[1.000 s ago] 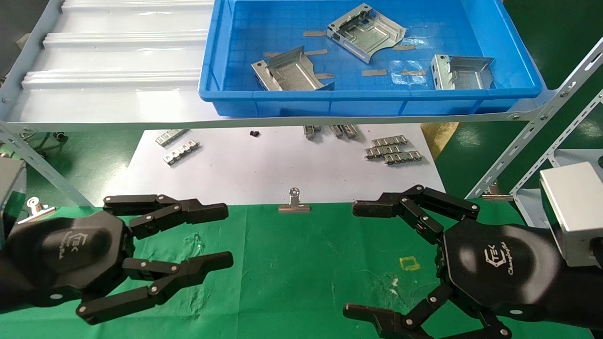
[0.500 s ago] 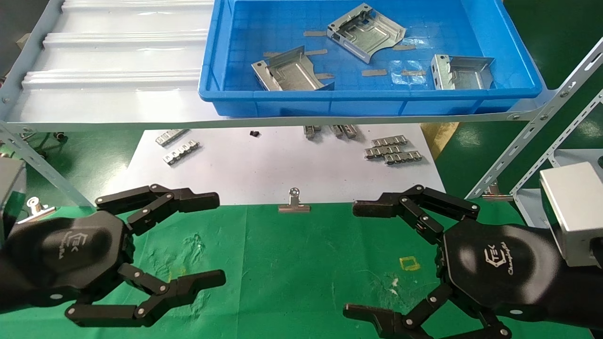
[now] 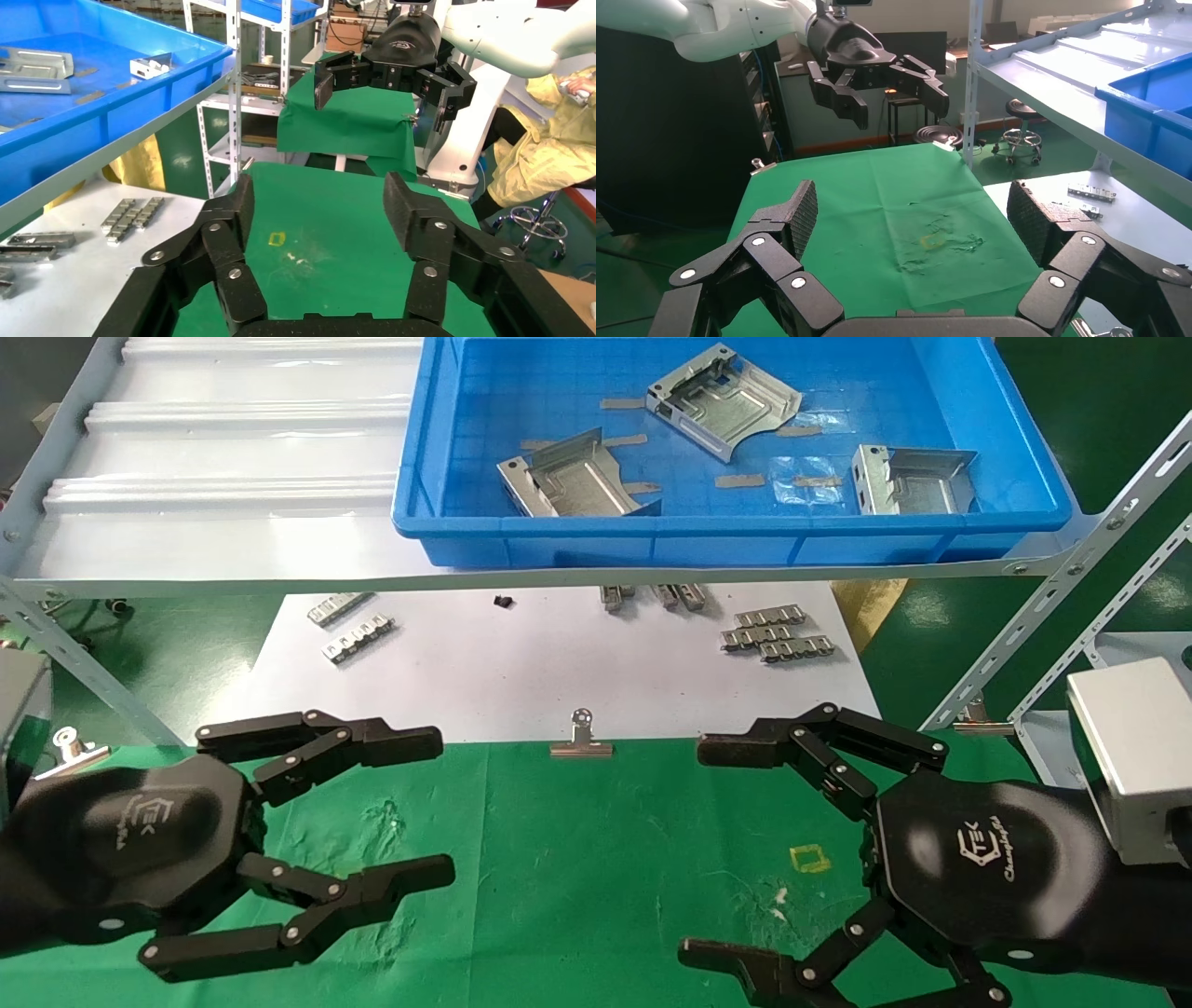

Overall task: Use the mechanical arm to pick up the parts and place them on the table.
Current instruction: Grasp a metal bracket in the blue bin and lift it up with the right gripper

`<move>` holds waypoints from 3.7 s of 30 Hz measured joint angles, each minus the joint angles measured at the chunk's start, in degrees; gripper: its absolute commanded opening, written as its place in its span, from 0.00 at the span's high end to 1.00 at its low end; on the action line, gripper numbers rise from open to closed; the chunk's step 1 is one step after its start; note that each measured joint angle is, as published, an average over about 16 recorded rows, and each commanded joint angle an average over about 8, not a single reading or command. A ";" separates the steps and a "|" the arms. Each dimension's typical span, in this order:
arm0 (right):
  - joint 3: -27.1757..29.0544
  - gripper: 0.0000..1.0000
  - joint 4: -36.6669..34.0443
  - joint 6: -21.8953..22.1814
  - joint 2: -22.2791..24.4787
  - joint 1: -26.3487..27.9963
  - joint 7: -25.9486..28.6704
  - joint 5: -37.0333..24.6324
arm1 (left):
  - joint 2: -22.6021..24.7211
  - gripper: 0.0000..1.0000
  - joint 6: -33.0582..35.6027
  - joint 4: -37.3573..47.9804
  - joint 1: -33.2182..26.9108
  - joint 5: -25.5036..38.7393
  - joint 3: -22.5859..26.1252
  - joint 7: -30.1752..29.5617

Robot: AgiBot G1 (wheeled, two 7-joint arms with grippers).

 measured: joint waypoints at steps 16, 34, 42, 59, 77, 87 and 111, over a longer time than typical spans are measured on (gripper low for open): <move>0.00 0.00 0.00 0.00 0.00 0.00 0.00 0.00 | 0.00 1.00 0.00 0.00 0.00 0.00 0.00 0.00; 0.42 0.00 -5.32 4.51 -2.92 6.98 -1.79 -3.08 | 0.00 1.00 0.00 0.00 0.00 0.00 0.00 0.00; -3.17 0.00 -18.33 11.87 -12.14 20.68 -3.76 -12.16 | 0.00 1.00 0.00 0.00 0.00 0.00 0.00 0.00; -15.53 0.08 -58.92 31.15 -37.28 47.29 -9.25 -34.55 | 0.00 0.00 0.00 0.00 0.00 0.00 0.00 0.00; -20.71 1.00 -66.78 45.14 -42.88 50.34 -2.45 -39.81 | 0.00 0.00 0.00 0.00 0.00 0.00 0.00 0.00; -23.22 1.00 -65.21 47.12 -42.83 49.67 1.88 -40.25 | 0.00 0.00 0.00 0.00 0.00 0.00 0.00 0.00; -29.57 1.00 -61.53 47.87 -42.82 49.32 4.25 -39.85 | 0.00 0.00 0.00 0.00 0.00 0.00 0.00 0.00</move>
